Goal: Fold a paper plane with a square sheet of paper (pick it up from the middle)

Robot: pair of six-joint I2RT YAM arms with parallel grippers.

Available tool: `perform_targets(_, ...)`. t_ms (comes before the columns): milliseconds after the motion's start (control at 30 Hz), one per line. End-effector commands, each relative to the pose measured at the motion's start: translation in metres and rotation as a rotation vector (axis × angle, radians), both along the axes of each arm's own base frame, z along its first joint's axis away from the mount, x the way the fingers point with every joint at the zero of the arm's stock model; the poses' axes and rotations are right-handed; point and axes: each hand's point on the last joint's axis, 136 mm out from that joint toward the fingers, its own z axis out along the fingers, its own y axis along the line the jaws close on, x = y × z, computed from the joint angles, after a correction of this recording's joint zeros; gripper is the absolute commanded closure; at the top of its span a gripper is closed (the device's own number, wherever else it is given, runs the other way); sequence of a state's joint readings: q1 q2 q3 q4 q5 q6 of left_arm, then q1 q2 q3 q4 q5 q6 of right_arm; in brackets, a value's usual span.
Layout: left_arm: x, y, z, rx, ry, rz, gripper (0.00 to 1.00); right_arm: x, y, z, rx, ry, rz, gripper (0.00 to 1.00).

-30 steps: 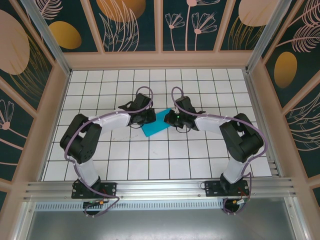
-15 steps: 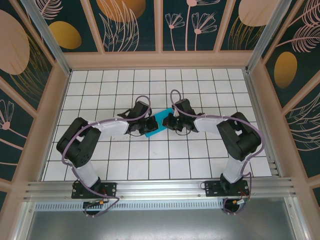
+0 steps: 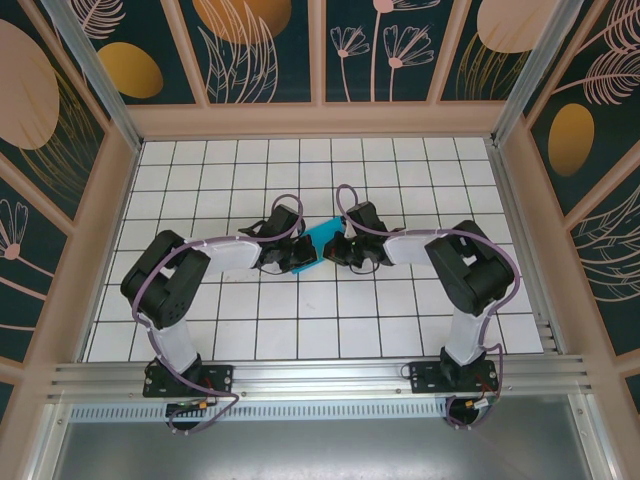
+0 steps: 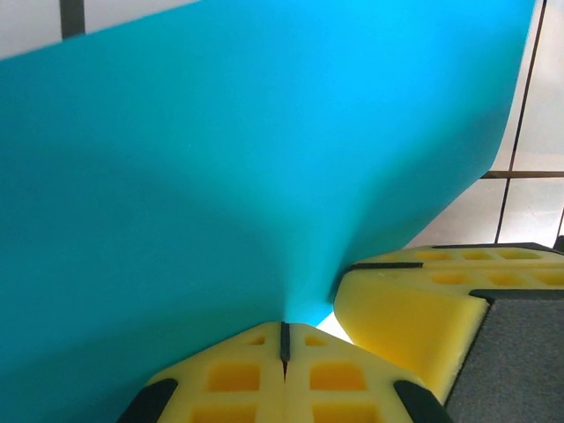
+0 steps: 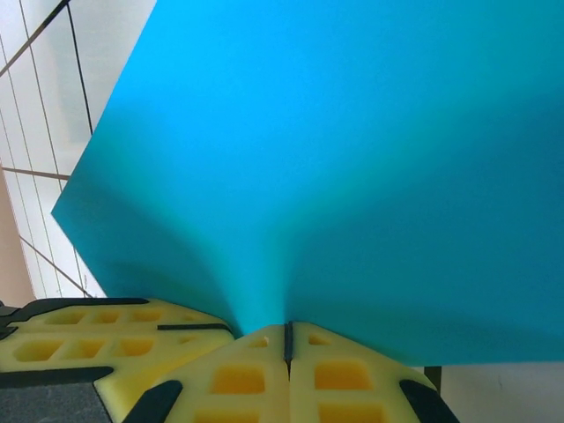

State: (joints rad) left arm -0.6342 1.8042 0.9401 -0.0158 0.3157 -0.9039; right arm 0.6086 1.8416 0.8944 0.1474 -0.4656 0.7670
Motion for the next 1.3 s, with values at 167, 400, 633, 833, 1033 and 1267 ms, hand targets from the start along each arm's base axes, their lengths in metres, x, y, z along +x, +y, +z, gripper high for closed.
perform_targets(167,-0.001,-0.007,-0.006,-0.019,0.018,-0.014,1.0,-0.004,-0.002,-0.017,-0.036,0.032,0.005,1.0)
perform_targets(400,0.001,-0.013,-0.004,-0.039,0.018,-0.033,1.0,-0.005,-0.001,-0.017,-0.034,0.03,0.019,1.0)
perform_targets(633,-0.008,-0.004,-0.022,0.003,0.059,-0.028,1.0,-0.003,-0.001,-0.015,-0.04,0.018,0.025,1.0)
perform_targets(833,-0.019,0.009,-0.031,0.05,0.089,-0.017,1.0,0.002,-0.002,-0.013,-0.059,0.003,0.017,1.0)
perform_targets(1033,-0.027,0.018,-0.041,0.085,0.116,-0.003,1.0,0.011,-0.015,-0.022,-0.141,0.009,-0.027,1.0)
perform_targets(1267,-0.031,0.024,-0.046,0.1,0.128,0.018,1.0,0.02,-0.04,-0.029,-0.186,0.014,-0.087,1.0)
